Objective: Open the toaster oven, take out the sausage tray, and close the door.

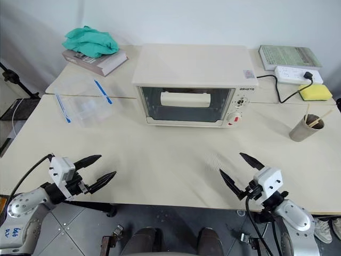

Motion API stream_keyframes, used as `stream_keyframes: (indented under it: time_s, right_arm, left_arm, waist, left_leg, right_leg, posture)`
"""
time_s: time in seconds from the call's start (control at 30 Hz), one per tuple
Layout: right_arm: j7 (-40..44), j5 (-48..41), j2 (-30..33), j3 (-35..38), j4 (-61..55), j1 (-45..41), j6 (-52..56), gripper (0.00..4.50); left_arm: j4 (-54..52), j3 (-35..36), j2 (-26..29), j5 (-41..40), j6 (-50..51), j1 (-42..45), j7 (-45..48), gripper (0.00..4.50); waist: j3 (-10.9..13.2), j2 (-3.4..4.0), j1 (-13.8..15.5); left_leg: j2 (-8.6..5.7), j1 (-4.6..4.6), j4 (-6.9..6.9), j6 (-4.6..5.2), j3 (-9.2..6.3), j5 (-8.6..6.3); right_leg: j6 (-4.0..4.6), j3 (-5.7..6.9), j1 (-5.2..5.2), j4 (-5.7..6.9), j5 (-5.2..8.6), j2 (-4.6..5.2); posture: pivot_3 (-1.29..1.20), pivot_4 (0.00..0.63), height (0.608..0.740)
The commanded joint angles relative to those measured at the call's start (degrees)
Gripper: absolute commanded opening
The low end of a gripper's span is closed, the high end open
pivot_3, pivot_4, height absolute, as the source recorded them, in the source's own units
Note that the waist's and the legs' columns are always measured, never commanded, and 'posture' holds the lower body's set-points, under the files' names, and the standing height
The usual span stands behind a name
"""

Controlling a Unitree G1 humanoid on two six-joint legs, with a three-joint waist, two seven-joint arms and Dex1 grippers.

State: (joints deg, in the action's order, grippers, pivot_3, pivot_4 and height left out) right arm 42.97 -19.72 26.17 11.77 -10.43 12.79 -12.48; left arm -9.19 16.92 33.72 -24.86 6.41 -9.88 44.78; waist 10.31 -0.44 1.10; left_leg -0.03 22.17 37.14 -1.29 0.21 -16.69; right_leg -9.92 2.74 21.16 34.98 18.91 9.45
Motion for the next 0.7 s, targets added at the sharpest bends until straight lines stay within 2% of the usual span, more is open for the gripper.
stream_keyframes:
  time_s: [0.03, 0.07, 0.17, 0.23, 0.37, 0.53, 0.7]
  right_arm:
    - [1.02, -1.77, 0.63, -0.03, -0.44, -1.55, 0.45, 4.50]
    - [1.81, -3.46, 1.16, -0.81, -1.36, -3.56, 2.85, 4.50]
    - [2.76, -9.32, 2.81, -2.82, -4.68, -11.85, 12.29, 4.50]
    - [1.86, -12.16, 3.29, -3.32, -5.54, -16.97, 17.89, 4.50]
    - [-0.32, -12.96, 2.48, -4.82, -3.38, -26.73, 24.41, 4.50]
    - [-1.11, -10.33, 0.60, -7.01, 1.71, -35.91, 25.39, 4.50]
    - [-0.30, -10.26, -1.34, -7.89, 1.85, -38.80, 25.14, 4.50]
  left_arm:
    - [-2.97, 1.68, -0.46, -2.32, 0.44, -0.64, 0.02, 4.44]
    - [-3.51, 2.59, -0.88, -4.10, 1.71, -0.05, -0.68, 4.44]
    - [-6.40, 5.84, -0.12, -18.36, 9.09, 1.72, 4.85, 4.44]
    - [-6.84, 6.79, 0.86, -23.14, 12.79, 3.37, 6.26, 4.44]
    - [-7.01, 5.58, 2.19, -23.20, 14.21, 6.50, 7.27, 4.44]
    - [-6.55, 3.64, 1.53, -21.05, 13.28, 8.70, 7.97, 4.44]
    - [-6.56, 2.82, 0.59, -20.00, 12.82, 8.87, 7.66, 4.44]
  waist:
    - [0.00, 0.00, 0.00]
    - [0.00, 0.00, 0.00]
    - [0.01, 0.00, -0.81]
    - [0.01, 0.01, -1.11]
    - [0.01, 0.01, -1.16]
    - [0.01, 0.01, -1.23]
    - [0.01, 0.01, -1.28]
  left_leg:
    - [0.00, 0.00, 0.01, 0.00, 0.00, 0.00]
    - [0.00, 0.00, 0.02, 0.00, 0.00, 0.00]
    - [0.06, 0.00, 0.10, 0.00, 0.02, 0.00]
    - [0.13, -0.01, 0.08, -0.02, -0.01, 0.02]
    - [0.10, 0.00, 0.06, -0.05, -0.06, 0.02]
    - [0.07, 0.06, 0.06, -0.01, 0.02, 0.00]
    - [0.08, 0.09, 0.02, -0.02, 0.06, 0.00]
  right_leg:
    - [0.00, 0.00, 0.00, -0.02, 0.00, 0.00]
    - [0.00, 0.00, 0.00, -0.03, 0.00, 0.00]
    - [0.07, 0.00, 0.02, -0.01, -0.04, 0.00]
    - [0.09, 0.01, 0.06, 0.01, -0.05, -0.01]
    - [0.09, 0.08, 0.06, 0.14, -0.05, -0.02]
    - [0.06, 0.10, 0.10, 0.10, -0.07, -0.02]
    - [0.06, 0.11, 0.20, 0.15, -0.07, -0.02]
  posture:
    - [0.00, 0.150, 0.740]
    - [0.00, 0.150, 0.740]
    - [0.00, 0.150, 0.740]
    - [0.00, 0.150, 0.740]
    - [0.00, 0.150, 0.740]
    - [0.00, 0.150, 0.740]
    - [0.00, 0.150, 0.740]
